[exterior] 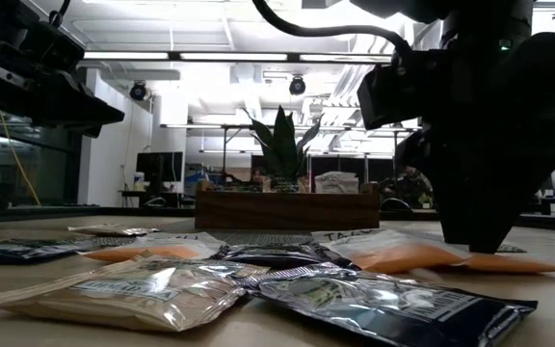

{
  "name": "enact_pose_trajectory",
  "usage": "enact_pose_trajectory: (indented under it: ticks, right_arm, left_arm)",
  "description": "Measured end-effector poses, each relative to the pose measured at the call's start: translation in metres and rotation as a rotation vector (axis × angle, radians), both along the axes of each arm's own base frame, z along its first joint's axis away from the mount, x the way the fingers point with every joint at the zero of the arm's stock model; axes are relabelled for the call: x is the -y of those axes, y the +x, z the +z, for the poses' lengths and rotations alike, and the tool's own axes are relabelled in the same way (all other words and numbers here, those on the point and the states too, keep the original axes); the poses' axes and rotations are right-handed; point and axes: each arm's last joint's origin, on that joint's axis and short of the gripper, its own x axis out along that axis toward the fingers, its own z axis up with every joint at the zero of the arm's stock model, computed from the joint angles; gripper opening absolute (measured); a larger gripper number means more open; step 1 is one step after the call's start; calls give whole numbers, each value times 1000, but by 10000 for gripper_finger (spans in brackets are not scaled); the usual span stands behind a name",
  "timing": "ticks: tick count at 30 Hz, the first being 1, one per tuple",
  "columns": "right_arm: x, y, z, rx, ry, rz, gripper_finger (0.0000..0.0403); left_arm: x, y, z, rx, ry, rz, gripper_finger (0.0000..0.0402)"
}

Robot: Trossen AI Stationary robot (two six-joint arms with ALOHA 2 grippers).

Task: Pick & Place Tea
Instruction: Put the white tea bag into the right section of the wooden organizer

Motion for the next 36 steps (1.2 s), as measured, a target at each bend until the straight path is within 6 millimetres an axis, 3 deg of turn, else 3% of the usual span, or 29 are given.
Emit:
enact_pose_trajectory:
  ticks: [16, 23, 36]
  right_arm:
    - [0, 1, 0, -7, 7, 7, 7]
    - [-5, 6, 13, -24, -2, 20, 3]
    - [-16, 15, 66, 5, -194, 66, 1]
  left_arm:
    - [0, 0, 0, 0, 0, 0, 1]
    - [0, 0, 0, 0, 0, 0, 1]
    - [0, 0, 0, 0, 0, 0, 1]
